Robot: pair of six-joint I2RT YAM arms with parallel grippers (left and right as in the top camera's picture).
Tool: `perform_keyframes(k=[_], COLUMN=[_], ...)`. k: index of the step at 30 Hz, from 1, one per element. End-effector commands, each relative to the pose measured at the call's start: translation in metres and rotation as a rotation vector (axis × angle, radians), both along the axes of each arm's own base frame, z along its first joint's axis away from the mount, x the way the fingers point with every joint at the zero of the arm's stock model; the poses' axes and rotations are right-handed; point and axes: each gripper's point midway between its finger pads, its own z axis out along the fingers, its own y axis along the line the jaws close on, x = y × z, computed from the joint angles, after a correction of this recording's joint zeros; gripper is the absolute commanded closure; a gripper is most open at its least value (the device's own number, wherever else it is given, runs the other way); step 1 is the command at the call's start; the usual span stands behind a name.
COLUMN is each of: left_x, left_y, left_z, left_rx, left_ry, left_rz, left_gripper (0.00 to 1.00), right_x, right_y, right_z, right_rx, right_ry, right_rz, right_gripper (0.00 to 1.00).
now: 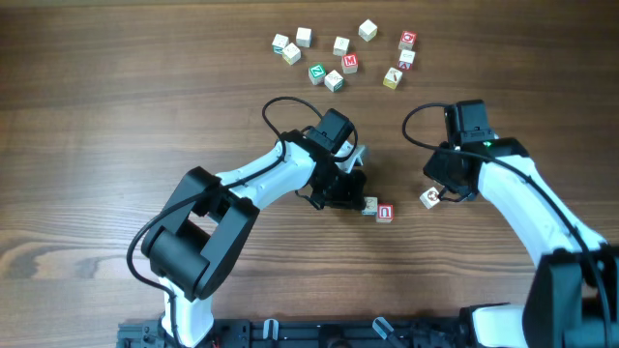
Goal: Form a horizontal line
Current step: 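Nudge the soccer-ball block leftward with the right gripper toward the row, then press the soccer-ball block against the red block with the right gripper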
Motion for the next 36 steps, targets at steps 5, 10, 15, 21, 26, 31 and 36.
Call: perform_keyframes(k=[5,10,15,21,26,31,36], left_x=[0.000,0.000,0.000,0.000,0.000,0.000,0.000], left_y=[-0.006,-0.006,-0.006,-0.006,-0.006,-0.006,-0.006], left_z=[0.002,0.002,0.002,0.002,0.002,0.002,0.002], left_rx=[-0.023,-0.023,-0.023,-0.023,-0.023,-0.023,-0.023], left_ry=[0.002,0.002,0.002,0.002,0.002,0.002,0.003], left_rz=[-0.017,-0.017,-0.017,-0.017,-0.017,-0.017,-0.017], left_gripper=[0.96,0.96,0.96,0.96,0.96,0.96,0.96], right_x=[-0.014,-0.025,-0.036,-0.048,-0.056,-0.058,-0.066], right_y=[0.008,0.014,0.026,0.032,0.037,0.035,0.029], right_z=[-0.033,-0.034,-0.034,-0.033,-0.032,-0.032,-0.032], right_rx=[0.070,0.105,0.177,0.214,0.244,0.236,0.203], right_ry=[0.139,0.186,0.236,0.285,0.324,0.330,0.358], right_rz=[-0.036,-0.054,-0.050,-0.051,-0.080,-0.111,-0.165], right_gripper=[0.96,0.96,0.96,0.96,0.95,0.96,0.96])
